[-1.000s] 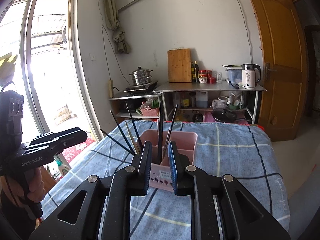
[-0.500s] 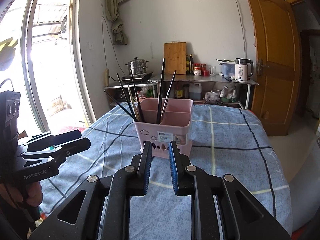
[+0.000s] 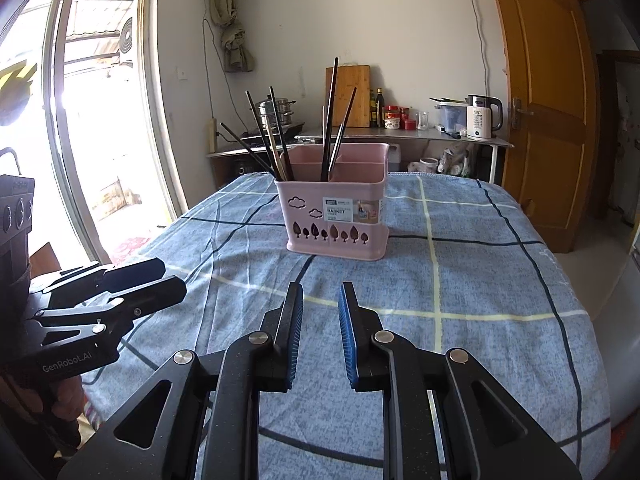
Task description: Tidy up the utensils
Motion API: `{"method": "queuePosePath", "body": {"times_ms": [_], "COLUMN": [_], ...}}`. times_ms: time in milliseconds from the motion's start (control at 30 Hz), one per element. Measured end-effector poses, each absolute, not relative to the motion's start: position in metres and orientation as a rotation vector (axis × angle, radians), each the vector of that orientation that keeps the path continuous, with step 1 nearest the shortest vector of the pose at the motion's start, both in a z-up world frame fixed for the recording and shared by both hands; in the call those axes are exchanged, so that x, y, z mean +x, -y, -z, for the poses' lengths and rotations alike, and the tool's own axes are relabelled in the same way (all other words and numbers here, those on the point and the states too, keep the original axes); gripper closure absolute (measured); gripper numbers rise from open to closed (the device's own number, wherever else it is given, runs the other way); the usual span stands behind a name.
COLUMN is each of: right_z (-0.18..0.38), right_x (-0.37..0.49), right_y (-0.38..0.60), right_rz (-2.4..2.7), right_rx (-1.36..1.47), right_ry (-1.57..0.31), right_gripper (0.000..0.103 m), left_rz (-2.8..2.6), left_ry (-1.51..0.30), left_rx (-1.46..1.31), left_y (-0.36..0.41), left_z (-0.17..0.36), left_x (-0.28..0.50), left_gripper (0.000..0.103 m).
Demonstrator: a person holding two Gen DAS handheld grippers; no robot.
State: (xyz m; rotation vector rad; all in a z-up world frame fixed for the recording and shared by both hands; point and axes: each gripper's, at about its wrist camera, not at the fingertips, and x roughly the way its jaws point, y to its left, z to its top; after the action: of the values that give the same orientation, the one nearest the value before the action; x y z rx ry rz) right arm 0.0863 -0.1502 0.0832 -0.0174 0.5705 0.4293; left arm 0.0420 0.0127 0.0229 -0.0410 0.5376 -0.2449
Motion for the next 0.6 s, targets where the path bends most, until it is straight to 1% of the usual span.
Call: {"method": "queuePosePath", "body": {"times_ms": [467, 533, 600], "right_z": [-0.074, -0.074, -0.073], "right_x": [0.065, 0.065, 0.065], "right_y": [0.152, 0.153, 0.153], "right_rz": [-0.409, -0.408, -0.409], "right_rx": [-0.043, -0.042, -0.040], "right_ry": [-0.549, -0.547, -0.549], "right_gripper": [0.082, 0.081, 0.076], "left_rz": [0.225, 0.221, 0.220], "left_ry": [-0.489, -0.486, -0.488], "left_rx": [-0.026, -0.022, -0.022], "left_y": [-0.005, -0.004, -0.003], "left_z": [-0.019, -0.018, -0.016], "left_x": [0.025, 0.025, 0.026], "left_gripper": [0.058, 0.058, 0.058]}}
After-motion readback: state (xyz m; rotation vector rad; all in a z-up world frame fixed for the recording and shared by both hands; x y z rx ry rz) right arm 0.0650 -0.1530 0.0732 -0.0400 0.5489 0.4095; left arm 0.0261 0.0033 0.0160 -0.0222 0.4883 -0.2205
